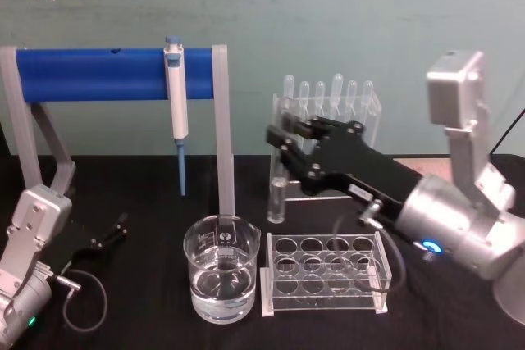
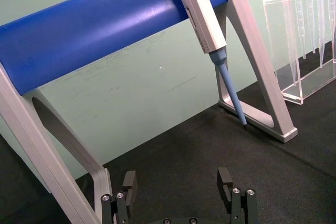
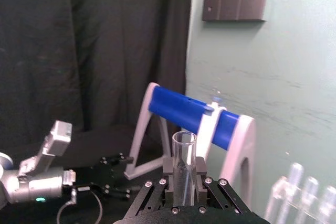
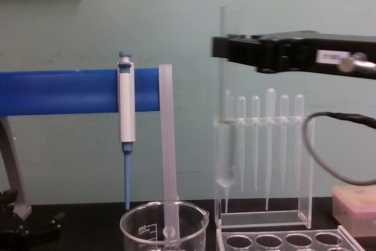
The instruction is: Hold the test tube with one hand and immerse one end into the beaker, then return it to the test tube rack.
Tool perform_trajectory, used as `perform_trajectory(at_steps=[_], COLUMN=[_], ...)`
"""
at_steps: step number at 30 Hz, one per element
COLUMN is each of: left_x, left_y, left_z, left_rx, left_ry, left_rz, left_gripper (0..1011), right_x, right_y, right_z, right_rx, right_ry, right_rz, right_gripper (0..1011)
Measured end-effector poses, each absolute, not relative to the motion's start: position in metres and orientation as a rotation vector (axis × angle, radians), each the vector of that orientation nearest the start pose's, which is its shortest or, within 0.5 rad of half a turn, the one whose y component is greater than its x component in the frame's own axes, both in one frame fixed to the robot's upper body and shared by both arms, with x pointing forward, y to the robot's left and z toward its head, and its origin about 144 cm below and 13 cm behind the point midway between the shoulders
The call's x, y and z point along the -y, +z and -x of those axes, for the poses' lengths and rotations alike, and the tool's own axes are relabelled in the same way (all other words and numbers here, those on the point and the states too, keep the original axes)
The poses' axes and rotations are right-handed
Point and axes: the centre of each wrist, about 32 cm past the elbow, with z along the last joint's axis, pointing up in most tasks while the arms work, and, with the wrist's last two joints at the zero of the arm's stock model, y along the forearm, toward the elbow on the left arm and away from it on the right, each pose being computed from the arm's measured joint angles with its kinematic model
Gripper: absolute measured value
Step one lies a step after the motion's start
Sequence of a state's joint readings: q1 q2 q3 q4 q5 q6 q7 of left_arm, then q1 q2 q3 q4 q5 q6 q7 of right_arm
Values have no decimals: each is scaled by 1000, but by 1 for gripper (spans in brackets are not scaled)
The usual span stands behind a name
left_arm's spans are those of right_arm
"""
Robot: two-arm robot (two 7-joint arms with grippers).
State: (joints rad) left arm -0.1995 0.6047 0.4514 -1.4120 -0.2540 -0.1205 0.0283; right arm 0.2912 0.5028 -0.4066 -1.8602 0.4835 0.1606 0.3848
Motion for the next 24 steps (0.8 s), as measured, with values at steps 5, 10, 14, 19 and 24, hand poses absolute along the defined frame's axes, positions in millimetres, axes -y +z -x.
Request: perform_trajectory(at_steps=[5,10,14,19,24], left_x=[-310,-310,-310,-310,-310], left_y=[1140,1140,1140,1140,1140], left_z=[-489,-489,-489,-489,-489], left_rx=[285,285,285,285,285], left_ry=[1248,1248,1248,1248,1248], left_rz=[-304,-304,-304,-305,-304], left_gripper=[1000,1000,1000,1000,1000], right_x=[198,182,172,164,163], right_y=[1292,1287,1280,1267,1250], right_z=[-489,-497,-501,-503,-503], right_rx=[192,174,164,157,163], right_ry=[-660,-636,-621,-614,-617], right_rz=[-59,-72,-80,-80,-72], right_gripper=[226,226,226,226,226])
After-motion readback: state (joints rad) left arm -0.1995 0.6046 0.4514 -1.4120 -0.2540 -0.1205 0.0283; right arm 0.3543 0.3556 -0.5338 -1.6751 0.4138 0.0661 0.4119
